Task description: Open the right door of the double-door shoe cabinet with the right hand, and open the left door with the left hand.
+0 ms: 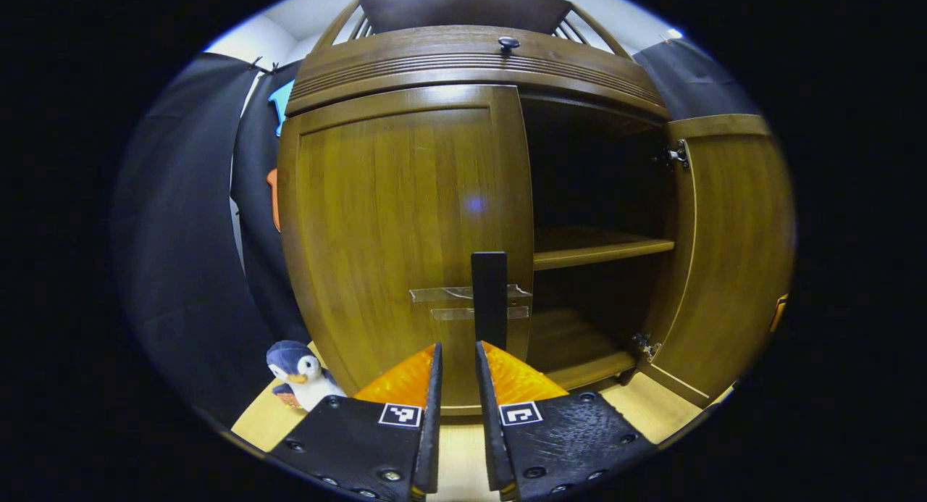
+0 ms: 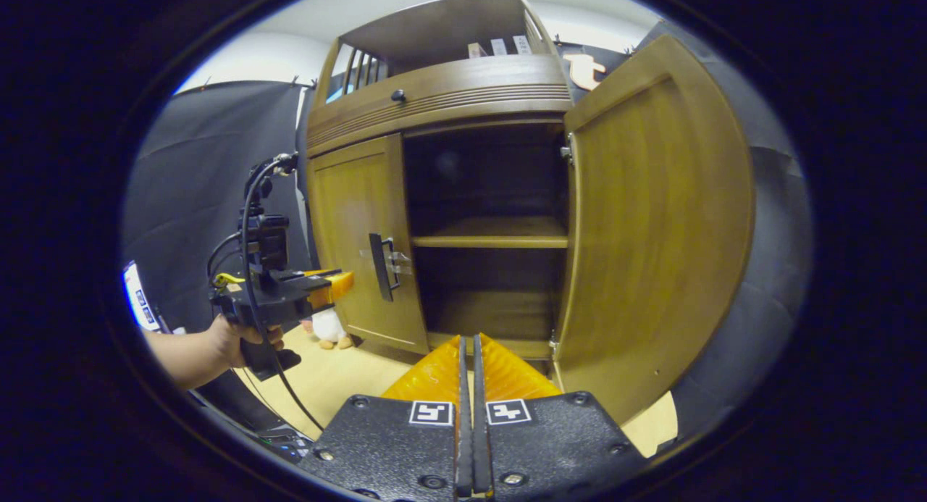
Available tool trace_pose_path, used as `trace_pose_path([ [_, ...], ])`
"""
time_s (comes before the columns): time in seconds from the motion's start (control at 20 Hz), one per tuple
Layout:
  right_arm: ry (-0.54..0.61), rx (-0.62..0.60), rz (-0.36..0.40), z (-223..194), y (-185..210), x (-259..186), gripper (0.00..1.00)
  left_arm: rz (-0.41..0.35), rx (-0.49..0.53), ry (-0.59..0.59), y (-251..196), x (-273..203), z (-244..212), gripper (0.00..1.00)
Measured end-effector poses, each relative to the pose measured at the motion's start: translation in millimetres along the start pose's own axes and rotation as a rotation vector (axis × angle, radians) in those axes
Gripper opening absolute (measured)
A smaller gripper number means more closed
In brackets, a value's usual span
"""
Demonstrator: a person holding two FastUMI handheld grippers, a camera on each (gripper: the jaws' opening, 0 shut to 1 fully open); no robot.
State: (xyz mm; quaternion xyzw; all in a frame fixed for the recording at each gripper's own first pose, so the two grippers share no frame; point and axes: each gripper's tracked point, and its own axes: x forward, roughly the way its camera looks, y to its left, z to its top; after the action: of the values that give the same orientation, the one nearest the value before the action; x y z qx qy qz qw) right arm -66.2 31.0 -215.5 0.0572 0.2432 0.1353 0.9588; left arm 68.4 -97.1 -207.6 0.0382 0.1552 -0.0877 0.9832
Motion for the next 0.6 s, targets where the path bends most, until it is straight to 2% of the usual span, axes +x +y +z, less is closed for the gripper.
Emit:
trace_pose_path([
  [0.05,-0.001,-0.008,0.004,1,1,1,0.04,-0.011,0.009,-0.004,-4,1,1,0.29],
  [0.1,-0.002,-0.013,0.004,2,0,0,0.04,-0.014,0.017,-0.009,-8,3,2,0.25],
  [0.2,-0.002,-0.016,-0.003,0,-2,-4,0.04,-0.011,0.020,-0.012,-11,10,4,0.29],
  [0.35,0.009,0.002,-0.032,-5,-15,-8,0.04,-0.021,-0.016,-0.003,-17,29,6,0.25],
  [0.6,0.016,0.029,-0.080,-8,-33,-11,0.04,-0.065,-0.086,0.053,-22,61,1,0.70],
])
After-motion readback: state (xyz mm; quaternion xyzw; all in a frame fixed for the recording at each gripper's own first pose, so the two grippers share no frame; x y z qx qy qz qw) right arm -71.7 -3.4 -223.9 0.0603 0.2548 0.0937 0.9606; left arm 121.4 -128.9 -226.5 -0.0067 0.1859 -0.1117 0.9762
